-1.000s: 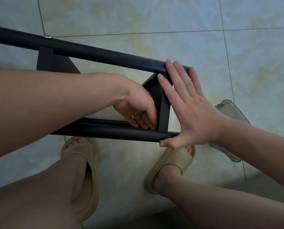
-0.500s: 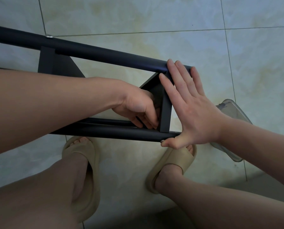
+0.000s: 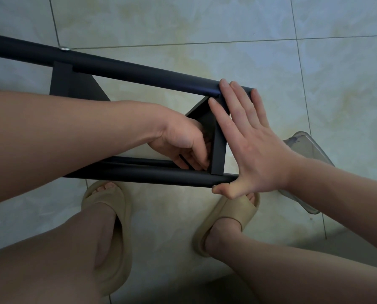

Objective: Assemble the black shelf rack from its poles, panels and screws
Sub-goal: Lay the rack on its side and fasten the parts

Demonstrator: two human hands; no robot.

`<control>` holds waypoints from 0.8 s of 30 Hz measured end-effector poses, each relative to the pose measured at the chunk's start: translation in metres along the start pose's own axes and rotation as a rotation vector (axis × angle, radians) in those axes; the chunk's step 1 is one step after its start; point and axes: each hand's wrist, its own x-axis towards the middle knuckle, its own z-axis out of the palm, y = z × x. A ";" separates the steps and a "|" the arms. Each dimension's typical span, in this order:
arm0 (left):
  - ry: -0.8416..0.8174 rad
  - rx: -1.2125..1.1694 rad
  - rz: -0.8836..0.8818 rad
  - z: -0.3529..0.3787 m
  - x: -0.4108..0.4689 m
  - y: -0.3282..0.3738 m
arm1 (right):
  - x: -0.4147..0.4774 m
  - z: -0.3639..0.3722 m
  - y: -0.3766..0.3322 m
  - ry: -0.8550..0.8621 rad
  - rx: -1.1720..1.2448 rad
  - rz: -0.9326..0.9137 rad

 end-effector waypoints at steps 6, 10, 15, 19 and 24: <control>0.002 0.017 -0.019 -0.002 0.000 0.000 | 0.000 -0.001 0.000 -0.016 0.006 0.006; -0.056 0.035 -0.117 -0.007 0.001 0.002 | 0.001 -0.002 0.001 -0.011 0.009 0.006; -0.021 0.041 -0.179 -0.006 0.004 0.003 | 0.000 0.000 0.000 -0.005 0.003 0.007; 0.004 0.087 -0.208 -0.006 0.006 0.009 | 0.000 0.000 0.001 -0.002 0.001 0.005; 0.002 0.098 -0.212 -0.007 0.006 0.012 | 0.001 0.000 0.002 -0.006 -0.005 0.005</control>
